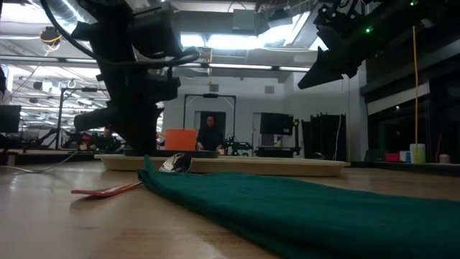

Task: Set up tray
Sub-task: Put the green plate on the brown serving tray below the orange mug, then put the white bowl on top of the green plate on the brown serving tray

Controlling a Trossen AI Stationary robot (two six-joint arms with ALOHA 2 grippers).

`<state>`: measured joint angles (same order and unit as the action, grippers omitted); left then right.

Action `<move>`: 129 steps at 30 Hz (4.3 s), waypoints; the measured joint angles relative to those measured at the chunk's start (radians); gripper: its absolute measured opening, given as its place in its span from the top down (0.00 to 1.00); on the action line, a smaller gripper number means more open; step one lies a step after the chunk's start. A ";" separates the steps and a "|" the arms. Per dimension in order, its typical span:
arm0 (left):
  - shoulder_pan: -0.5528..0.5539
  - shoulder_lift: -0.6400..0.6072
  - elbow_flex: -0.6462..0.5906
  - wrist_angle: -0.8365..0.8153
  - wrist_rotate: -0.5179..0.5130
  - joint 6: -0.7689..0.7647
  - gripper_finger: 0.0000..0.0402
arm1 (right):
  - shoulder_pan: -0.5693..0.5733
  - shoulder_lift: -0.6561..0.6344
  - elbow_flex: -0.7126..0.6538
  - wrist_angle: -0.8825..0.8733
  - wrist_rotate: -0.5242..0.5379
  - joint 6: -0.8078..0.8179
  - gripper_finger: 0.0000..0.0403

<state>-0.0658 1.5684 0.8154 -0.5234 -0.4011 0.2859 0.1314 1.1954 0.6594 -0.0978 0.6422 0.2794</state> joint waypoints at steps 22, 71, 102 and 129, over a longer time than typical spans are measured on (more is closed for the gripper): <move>-0.008 -0.178 0.001 -0.011 0.033 -0.067 0.79 | 0.000 0.001 -0.031 0.063 0.000 -0.050 0.97; -0.364 -0.169 0.199 -0.184 -0.003 -0.440 1.00 | 0.000 0.000 -0.031 0.079 0.019 -0.075 0.97; -0.433 -0.155 0.201 -0.485 0.236 -0.980 0.99 | 0.000 0.000 -0.031 0.193 0.019 -0.157 0.97; -0.583 -0.056 0.411 -0.629 0.246 -1.178 0.99 | -0.056 0.000 -0.031 0.176 0.019 -0.127 0.97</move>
<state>-0.6483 1.5127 1.2263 -1.1522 -0.1550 -0.8921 0.0750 1.1954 0.6281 0.0780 0.6609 0.1520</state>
